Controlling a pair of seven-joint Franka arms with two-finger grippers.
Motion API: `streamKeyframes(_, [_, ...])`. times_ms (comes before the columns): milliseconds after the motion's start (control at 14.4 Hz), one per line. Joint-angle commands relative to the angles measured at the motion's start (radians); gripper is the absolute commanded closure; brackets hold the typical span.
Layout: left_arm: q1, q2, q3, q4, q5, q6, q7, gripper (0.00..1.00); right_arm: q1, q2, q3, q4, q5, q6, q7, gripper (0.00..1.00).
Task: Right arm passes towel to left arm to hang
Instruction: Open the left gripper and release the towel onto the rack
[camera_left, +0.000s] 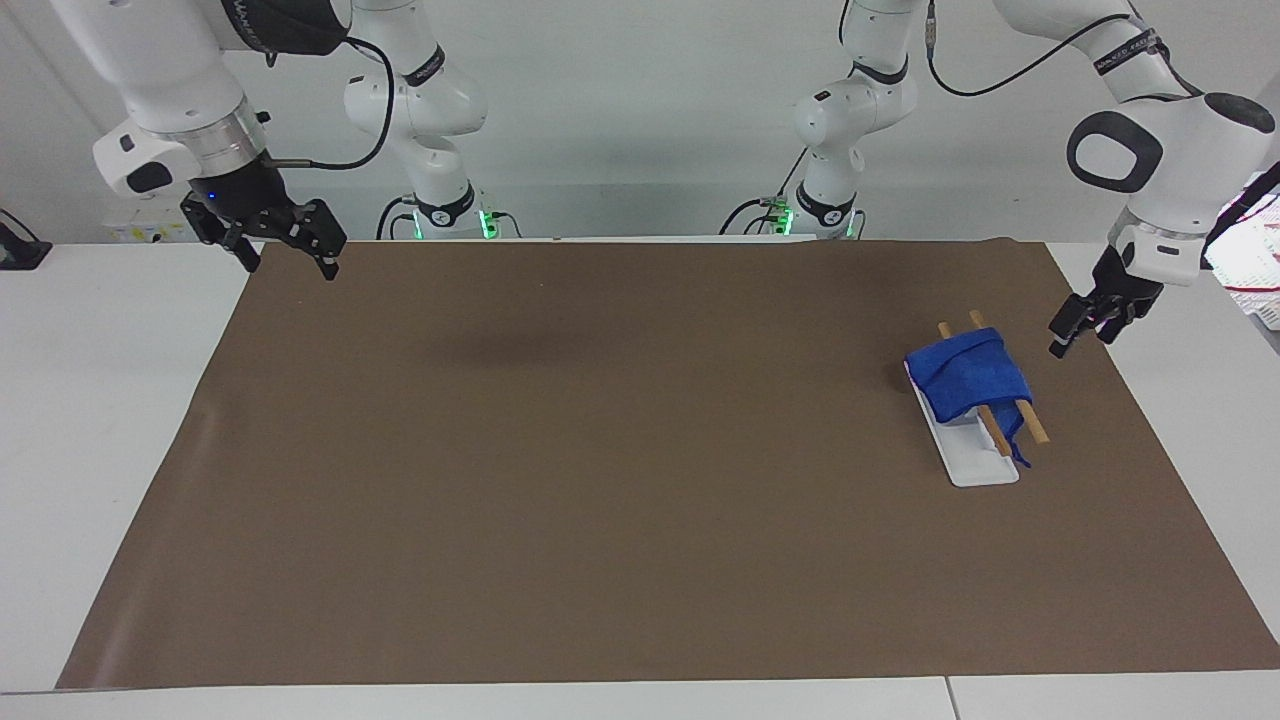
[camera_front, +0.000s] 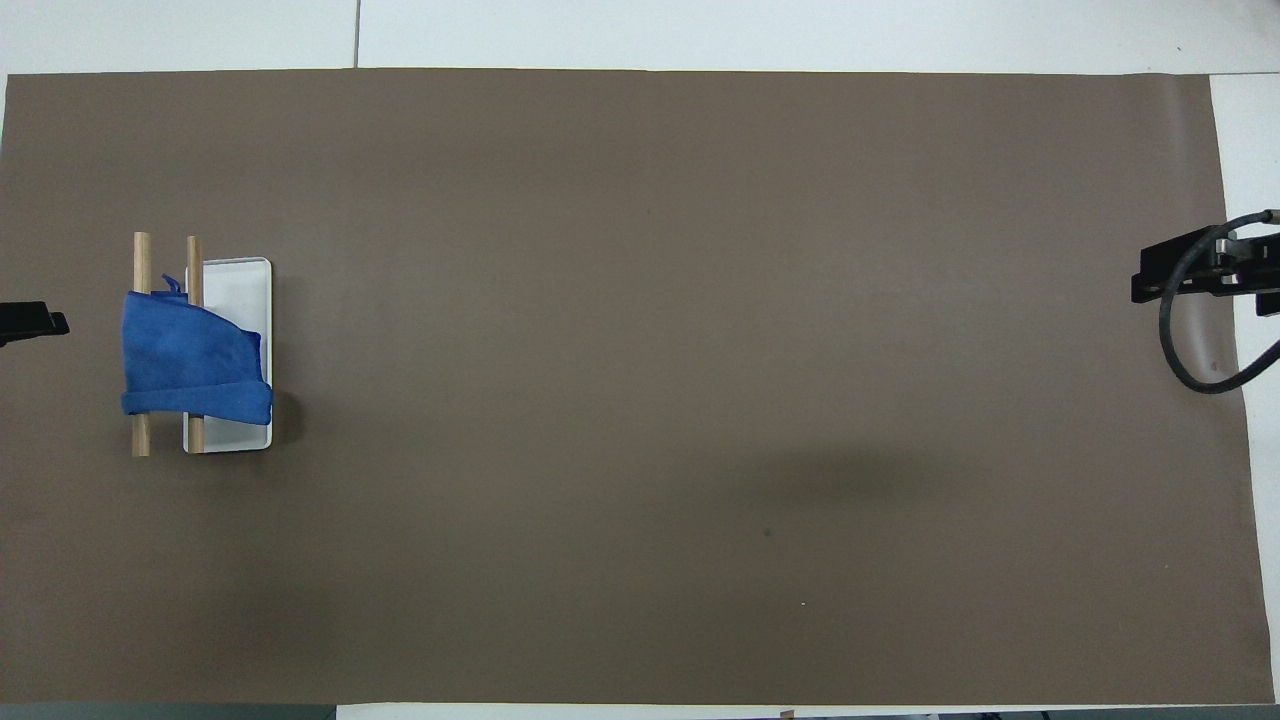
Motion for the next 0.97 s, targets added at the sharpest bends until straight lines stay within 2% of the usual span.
streamKeyframes(0, [-0.075, -0.007, 0.004, 0.104, 0.014, -0.148, -0.004, 0.00, 0.003, -0.023, 0.006, -0.027, -0.001, 0.019, -0.024, 0.00])
streamKeyframes(277, [-0.191, -0.002, 0.004, 0.195, 0.016, -0.298, -0.047, 0.00, 0.006, -0.022, 0.009, -0.027, -0.001, 0.017, -0.028, 0.00])
streamKeyframes(485, [-0.285, 0.010, 0.004, 0.274, 0.083, -0.406, -0.122, 0.00, 0.003, -0.022, 0.009, -0.027, 0.001, 0.017, -0.031, 0.00])
streamKeyframes(624, [-0.308, 0.024, 0.004, 0.337, 0.088, -0.479, -0.127, 0.00, 0.003, -0.022, 0.009, -0.027, 0.001, 0.017, -0.031, 0.00])
streamKeyframes(901, [-0.331, 0.140, 0.004, 0.587, 0.088, -0.717, -0.125, 0.00, 0.002, -0.022, 0.009, -0.027, 0.001, 0.017, -0.031, 0.00])
